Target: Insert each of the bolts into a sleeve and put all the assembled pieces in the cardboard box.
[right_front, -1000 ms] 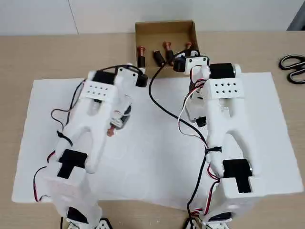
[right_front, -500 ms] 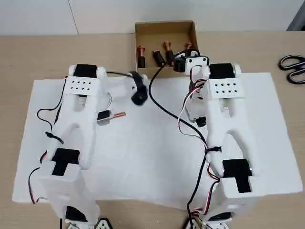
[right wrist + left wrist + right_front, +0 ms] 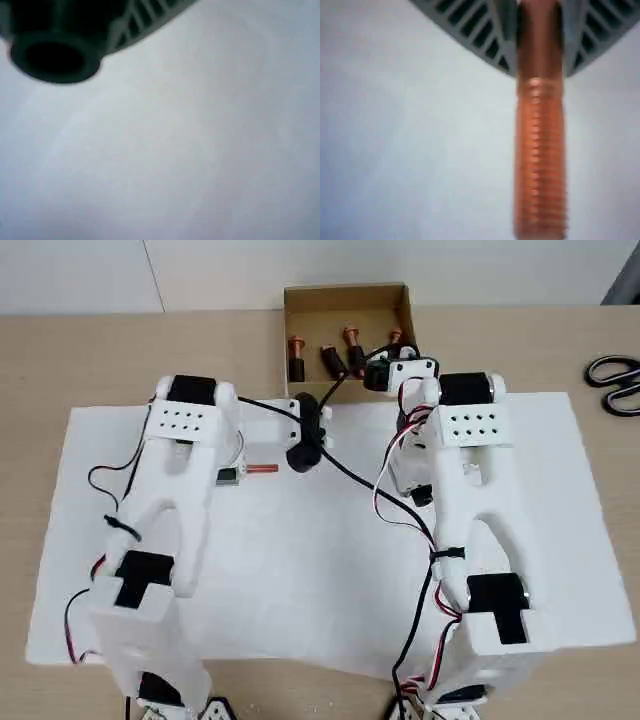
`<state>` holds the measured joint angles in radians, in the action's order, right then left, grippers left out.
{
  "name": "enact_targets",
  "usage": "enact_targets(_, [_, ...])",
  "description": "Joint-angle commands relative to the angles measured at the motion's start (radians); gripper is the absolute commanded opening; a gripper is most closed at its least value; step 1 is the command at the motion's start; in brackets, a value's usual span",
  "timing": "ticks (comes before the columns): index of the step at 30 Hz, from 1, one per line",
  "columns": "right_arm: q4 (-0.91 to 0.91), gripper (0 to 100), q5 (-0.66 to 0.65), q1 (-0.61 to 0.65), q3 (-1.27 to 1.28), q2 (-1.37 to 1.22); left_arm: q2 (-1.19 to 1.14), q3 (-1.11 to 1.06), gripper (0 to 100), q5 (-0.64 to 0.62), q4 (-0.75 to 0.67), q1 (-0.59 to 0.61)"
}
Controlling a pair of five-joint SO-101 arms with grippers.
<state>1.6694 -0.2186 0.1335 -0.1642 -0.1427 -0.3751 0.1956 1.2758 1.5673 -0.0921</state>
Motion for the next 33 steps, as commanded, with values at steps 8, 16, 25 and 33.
enact_targets(8, [0.007,1.9,0.012,-0.01,-0.003,0.054,-0.114,0.044,11,0.048,-0.068,-0.017])
enact_targets(16, [0.005,2.0,0.012,-0.007,-0.003,0.054,-0.112,0.254,11,-0.032,0.072,0.0])
enact_targets(25, [0.005,2.0,0.012,-0.01,-0.003,0.054,-0.114,0.521,11,-0.494,0.184,0.077])
enact_targets(33, [0.004,2.0,0.012,0.001,-0.003,0.054,-0.112,0.504,11,-1.427,0.187,0.137])
